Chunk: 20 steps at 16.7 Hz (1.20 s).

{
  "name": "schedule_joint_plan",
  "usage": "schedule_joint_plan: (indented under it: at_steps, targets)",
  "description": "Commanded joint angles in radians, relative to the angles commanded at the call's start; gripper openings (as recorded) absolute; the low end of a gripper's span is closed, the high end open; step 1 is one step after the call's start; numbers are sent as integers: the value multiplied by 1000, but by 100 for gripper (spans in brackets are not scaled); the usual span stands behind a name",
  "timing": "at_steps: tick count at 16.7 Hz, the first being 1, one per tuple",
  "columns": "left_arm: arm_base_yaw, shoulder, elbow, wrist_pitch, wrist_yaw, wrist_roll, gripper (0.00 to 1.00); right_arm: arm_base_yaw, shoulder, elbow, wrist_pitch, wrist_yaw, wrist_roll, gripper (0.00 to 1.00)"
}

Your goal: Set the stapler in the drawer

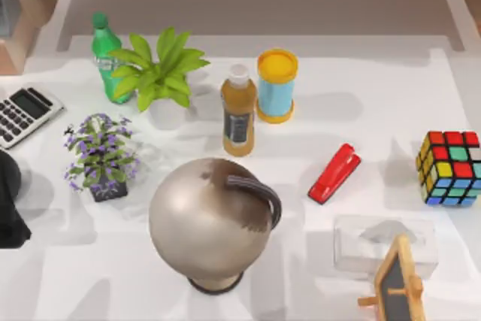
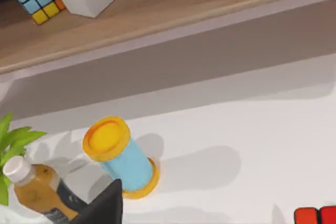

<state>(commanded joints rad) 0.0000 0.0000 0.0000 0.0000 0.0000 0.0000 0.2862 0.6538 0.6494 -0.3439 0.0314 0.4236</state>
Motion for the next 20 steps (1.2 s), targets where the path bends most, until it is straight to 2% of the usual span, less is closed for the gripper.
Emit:
schedule_joint_plan:
  at_steps: [6,10,15,20]
  targets:
    - [0,0,0,0,0,0,100,165,662,599,-318,2,343,100]
    - [0,0,0,0,0,0,100,217,1055,879,-519,-8,543,100]
    - [0,0,0,0,0,0,100,228,1389,1027,-709,-25,714,100]
    - [0,0,0,0,0,0,100,222,1510,1070,-780,-30,769,100]
